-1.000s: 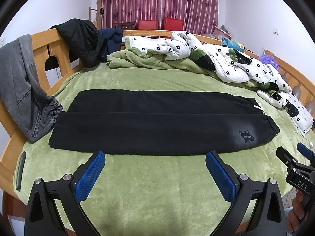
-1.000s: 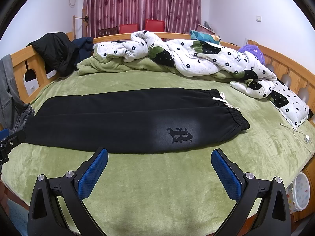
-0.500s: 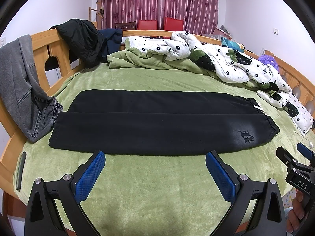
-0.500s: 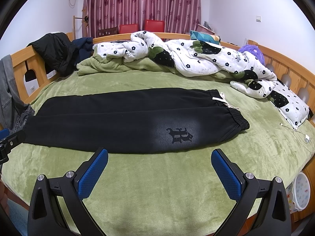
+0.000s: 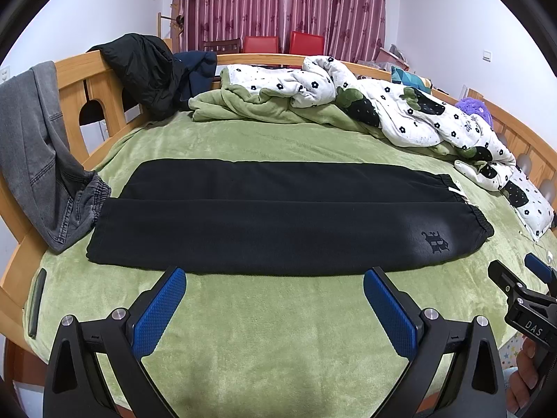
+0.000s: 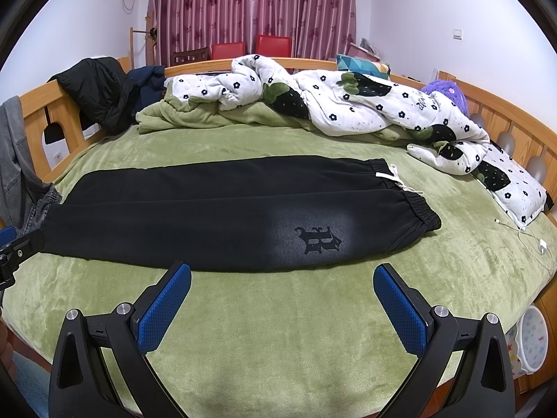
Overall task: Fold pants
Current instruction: 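Grasp the sweatpants leg edge with the left tool while the right tool grasps the waistband edge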
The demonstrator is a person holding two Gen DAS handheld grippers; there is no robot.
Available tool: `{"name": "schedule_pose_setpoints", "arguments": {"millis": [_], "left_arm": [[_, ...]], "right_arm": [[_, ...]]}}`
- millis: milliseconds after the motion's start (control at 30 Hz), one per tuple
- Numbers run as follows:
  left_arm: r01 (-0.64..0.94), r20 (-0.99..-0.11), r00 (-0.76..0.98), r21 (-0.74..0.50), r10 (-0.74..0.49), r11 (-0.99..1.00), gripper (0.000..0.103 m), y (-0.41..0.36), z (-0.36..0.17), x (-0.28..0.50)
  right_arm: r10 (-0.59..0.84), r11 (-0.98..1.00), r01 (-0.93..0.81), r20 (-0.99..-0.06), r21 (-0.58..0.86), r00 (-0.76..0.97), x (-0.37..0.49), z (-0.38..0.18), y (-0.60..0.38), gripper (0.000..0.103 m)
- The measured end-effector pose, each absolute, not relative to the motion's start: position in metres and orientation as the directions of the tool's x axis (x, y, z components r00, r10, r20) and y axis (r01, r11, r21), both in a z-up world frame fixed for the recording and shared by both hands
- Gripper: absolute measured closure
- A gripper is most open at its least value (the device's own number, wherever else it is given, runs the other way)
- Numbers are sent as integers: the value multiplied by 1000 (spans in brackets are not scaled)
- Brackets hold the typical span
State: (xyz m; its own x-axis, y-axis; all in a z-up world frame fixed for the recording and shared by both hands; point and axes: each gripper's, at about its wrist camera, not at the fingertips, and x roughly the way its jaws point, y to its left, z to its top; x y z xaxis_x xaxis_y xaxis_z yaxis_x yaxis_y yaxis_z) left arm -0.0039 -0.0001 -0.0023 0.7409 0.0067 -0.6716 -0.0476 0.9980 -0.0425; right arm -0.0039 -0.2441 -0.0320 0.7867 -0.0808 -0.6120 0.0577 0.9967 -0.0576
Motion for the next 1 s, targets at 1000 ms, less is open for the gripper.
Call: {"name": "schedule_pose_setpoints", "arguments": {"millis": [1000], "left_arm": [[-180, -666, 744, -119, 56, 976, 1, 72, 9, 58]], "right_arm": [[46, 999, -27, -573, 41, 819, 34, 57, -301, 3]]}}
